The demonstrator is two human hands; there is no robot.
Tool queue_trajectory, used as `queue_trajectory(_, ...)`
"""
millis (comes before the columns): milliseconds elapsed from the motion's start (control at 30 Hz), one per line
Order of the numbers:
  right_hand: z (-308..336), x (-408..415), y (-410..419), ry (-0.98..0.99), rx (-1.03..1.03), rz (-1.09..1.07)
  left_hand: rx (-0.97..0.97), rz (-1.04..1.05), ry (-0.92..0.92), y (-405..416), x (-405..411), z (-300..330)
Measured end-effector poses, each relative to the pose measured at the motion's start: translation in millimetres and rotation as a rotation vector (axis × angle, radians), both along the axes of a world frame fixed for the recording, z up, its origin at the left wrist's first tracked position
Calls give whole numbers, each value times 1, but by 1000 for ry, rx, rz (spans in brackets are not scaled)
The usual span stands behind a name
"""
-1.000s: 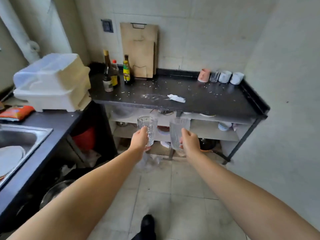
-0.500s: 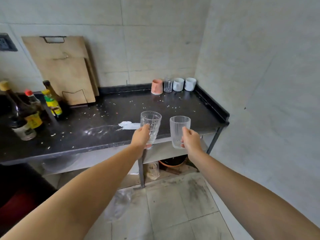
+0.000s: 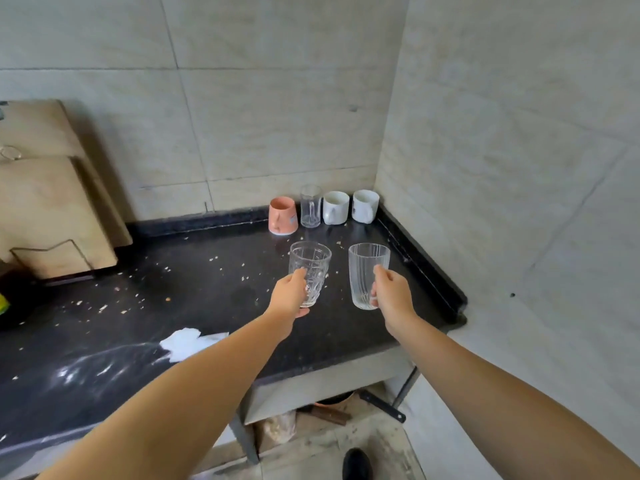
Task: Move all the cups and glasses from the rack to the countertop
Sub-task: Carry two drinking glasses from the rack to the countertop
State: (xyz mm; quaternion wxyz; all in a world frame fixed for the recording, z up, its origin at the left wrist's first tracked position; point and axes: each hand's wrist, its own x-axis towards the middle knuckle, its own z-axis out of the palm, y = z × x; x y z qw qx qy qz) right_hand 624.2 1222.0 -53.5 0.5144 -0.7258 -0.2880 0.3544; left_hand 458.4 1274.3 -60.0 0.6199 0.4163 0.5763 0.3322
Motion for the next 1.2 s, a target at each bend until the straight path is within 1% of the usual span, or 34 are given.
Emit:
queue_trajectory(200, -13, 99, 119, -64, -91, 61, -107, 57, -24, 115, 96, -13)
queue_trajectory(267, -17, 123, 147, -73, -109, 70, -121, 78, -40, 141, 119, -18)
queue_trajectory(433, -44, 164, 212, -1, -142, 28, -199, 95, -55, 195, 166, -40)
queue_trajectory(533, -61, 178, 242, 6, -144, 5, -222, 96, -86, 223, 190, -54)
queue_trajectory(700, -88, 189, 276, 12, -106, -27, -258, 68, -90, 259, 216, -72)
queue_trajectory(800, -101, 192, 292, 52, -89, -49, -259, 71, -102, 275, 227, -81)
queue_trajectory(1033, -121, 194, 303, 32, -65, -47, -254, 73, -79, 288, 239, -98)
queue_trajectory(1200, -127, 193, 307, 69, -22, -60, -249, 73, -91, 292, 240, -106)
